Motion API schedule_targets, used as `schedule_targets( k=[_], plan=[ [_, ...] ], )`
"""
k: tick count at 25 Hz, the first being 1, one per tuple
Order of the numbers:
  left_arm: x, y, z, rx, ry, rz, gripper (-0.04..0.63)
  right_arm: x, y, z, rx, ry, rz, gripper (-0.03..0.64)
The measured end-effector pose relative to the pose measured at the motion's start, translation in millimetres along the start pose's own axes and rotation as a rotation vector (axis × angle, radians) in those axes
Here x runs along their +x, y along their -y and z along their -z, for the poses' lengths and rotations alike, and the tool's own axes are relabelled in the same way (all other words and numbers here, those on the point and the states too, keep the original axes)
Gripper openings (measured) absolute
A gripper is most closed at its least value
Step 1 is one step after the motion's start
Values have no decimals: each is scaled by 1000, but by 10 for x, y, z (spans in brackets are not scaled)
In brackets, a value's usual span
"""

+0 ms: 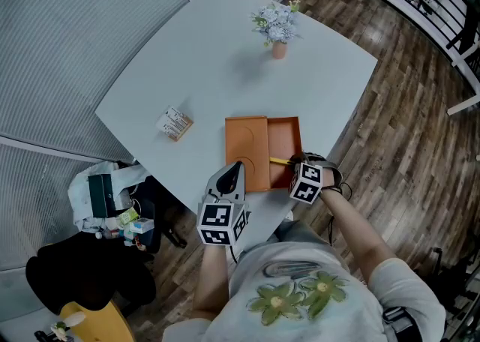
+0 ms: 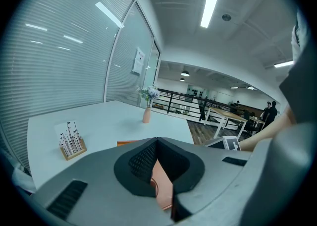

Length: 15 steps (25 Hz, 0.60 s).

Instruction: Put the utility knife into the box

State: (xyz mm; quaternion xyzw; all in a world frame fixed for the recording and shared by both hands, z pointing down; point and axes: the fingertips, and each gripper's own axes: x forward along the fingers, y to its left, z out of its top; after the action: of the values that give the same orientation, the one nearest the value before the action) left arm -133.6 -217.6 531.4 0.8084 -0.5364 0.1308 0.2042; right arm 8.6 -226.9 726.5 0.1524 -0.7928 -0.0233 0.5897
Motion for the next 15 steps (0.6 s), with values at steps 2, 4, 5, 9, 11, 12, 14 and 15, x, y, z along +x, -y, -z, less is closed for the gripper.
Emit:
schedule_targets(
  k=[2, 4, 5, 9, 11, 12, 14, 15],
  plan=[
    [-4, 7, -1, 1, 1, 0, 2, 20, -19, 16, -8, -12, -2, 75],
    [-7, 7, -7, 1, 2, -1, 2, 43, -29, 22, -21, -22, -4, 75],
    [-8, 3, -11, 1, 3, -2, 2, 42, -27, 10, -27, -26, -4, 75],
    [-8, -13, -6, -1, 3, -6, 2, 19, -21, -32, -55, -43, -13, 75],
    [-9, -12, 1, -1, 3, -6, 2, 27, -33, -26, -72, -58, -18, 75],
    [-9, -9, 2, -1, 2, -6, 2, 30, -37, -21, -79, -66, -19, 75],
    [-8, -1, 2, -1, 2, -6, 2, 34, -42, -13, -88, -76, -21, 75],
    [-7, 1, 2, -1, 2, -6, 2, 34, -43, -10, -89, -79, -22, 75]
  ],
)
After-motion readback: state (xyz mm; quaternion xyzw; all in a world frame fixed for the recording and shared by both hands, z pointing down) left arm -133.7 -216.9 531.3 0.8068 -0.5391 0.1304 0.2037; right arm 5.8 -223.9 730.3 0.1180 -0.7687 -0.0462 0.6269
